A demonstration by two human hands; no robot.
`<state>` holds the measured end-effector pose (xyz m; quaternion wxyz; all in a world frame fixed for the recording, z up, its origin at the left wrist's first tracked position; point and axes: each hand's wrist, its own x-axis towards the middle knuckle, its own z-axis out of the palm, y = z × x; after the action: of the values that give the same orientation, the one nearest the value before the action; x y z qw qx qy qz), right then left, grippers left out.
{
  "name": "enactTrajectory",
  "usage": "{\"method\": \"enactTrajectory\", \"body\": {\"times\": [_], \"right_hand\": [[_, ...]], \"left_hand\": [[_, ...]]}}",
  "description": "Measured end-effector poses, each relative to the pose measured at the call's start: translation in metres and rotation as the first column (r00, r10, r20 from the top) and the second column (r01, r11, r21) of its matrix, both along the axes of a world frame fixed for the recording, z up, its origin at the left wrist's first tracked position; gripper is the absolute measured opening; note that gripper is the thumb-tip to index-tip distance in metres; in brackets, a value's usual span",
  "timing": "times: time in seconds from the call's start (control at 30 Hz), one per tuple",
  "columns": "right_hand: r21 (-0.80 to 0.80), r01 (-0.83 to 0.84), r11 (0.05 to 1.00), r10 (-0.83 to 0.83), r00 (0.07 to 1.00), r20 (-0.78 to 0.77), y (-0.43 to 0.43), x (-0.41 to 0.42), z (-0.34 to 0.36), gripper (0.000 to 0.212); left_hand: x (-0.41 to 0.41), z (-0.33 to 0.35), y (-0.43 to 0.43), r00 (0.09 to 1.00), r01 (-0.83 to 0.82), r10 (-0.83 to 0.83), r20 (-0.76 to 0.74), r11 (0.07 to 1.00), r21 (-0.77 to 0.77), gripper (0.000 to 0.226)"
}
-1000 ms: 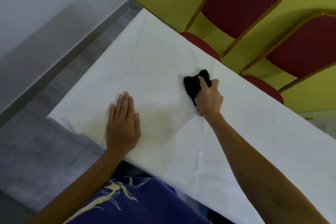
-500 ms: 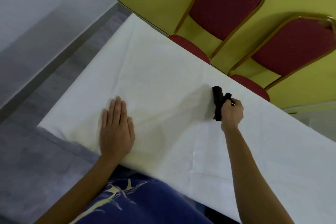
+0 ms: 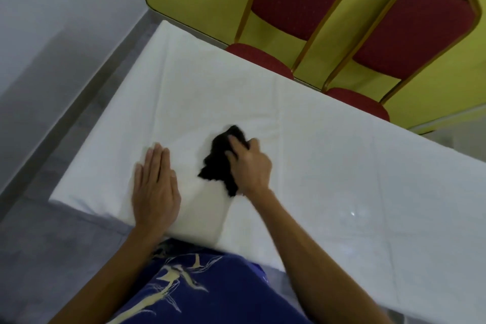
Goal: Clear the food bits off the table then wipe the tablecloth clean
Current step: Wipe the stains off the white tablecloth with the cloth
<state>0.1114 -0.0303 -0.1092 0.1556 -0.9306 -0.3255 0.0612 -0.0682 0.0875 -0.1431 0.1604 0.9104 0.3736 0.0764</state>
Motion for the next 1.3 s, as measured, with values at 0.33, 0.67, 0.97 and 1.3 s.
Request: {"method": "enactTrajectory", "body": {"times": [0.33,0.67,0.97,1.3], "right_hand": [[-0.082,0.658,0.748,-0.662,0.748,-0.04,-0.11,0.131,0.015,0.037],[0.19,0.198,0.961,-0.111,0.914,-0.391,0.007,-0.064,0.046,0.036],[-0.133,-0.306,0.943,0.305,0.952,-0.024,0.012,-0.103,0.008,0.045],[-0.153,0.405,0.901,-0.397,0.914,0.079,-0.128,-0.006,0.003,0.038]], "left_hand": [[-0.015,-0.002,0.005,1.0,-0.013,0.013,-0.025,1.0,-0.011,0.056],[-0.024,-0.001,0.008,0.996,-0.079,0.078,-0.049,0.997,-0.019,0.056],[-0.025,-0.001,0.006,0.998,-0.056,0.056,-0.011,0.998,-0.003,0.062],[-0.022,-0.005,0.004,0.997,-0.073,0.073,0.006,0.997,0.023,0.051]]}}
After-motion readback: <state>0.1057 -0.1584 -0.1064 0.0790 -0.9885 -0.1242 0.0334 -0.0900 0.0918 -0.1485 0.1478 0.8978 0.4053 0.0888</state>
